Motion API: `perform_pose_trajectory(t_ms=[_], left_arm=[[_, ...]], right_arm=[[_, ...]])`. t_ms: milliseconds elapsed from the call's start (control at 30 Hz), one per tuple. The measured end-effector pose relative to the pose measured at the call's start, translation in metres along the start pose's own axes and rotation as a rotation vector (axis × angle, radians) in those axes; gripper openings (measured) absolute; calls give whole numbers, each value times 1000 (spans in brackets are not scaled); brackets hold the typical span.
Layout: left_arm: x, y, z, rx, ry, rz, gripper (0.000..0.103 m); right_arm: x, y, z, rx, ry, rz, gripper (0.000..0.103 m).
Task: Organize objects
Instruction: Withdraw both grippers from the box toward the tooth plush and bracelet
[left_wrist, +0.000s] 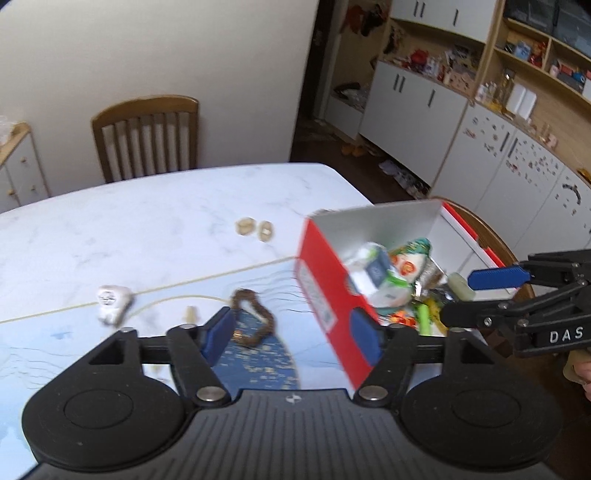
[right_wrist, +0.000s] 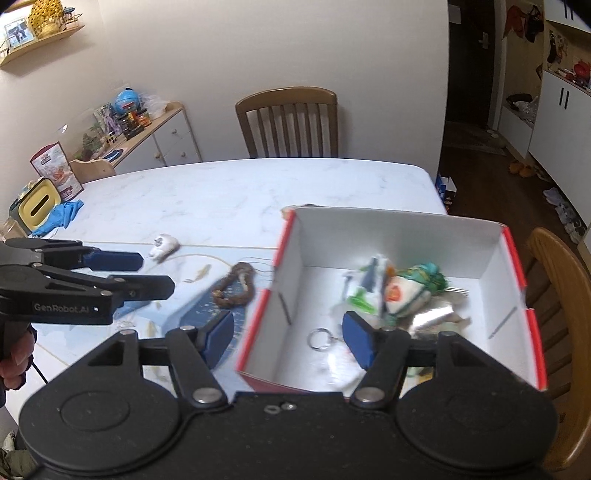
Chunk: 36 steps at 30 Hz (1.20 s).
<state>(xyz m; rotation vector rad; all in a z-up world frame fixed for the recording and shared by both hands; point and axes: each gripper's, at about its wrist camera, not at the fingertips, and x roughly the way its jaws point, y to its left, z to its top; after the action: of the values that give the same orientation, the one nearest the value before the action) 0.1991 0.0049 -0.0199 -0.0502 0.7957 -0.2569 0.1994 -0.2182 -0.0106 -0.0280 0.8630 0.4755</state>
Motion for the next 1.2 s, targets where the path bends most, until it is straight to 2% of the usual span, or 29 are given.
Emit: perform_pose_trajectory(t_ms=[67,133,333,433,567,600,633,767,933,1200], left_arm=[[-5,14,0,-10,-11,10,77],[-9,29,0,-17,-15,26,84],[-9,74,-1,-32,-9,55,84],[-5,94,-3,-35,-8,65,89],[5,121,-8,-44,-12,57,91],[8,128,-9,-47,-9,52,100],[11,135,-11,-51,-8,48,103],[31,158,-19,-33,-6,76,103],[55,186,-27,-60,12,91,103],[88,209,-27,-90,-3,100,103]], right_arm=[[3,12,2,-2,-4,0,77],[7,24,5,1,-13,0,82],[23,55,13,-1,-23,5,87],[34,69,17,-6,-22,0,90],[53,86,21,-6,-7,1,90],[59,90,22,-7,-3,-1,90],[64,95,22,-8,2,-8,90],[89,109,23,-10,25,-29,90],[120,119,23,-6,44,-57,90],[162,119,23,31,79,-89,90]])
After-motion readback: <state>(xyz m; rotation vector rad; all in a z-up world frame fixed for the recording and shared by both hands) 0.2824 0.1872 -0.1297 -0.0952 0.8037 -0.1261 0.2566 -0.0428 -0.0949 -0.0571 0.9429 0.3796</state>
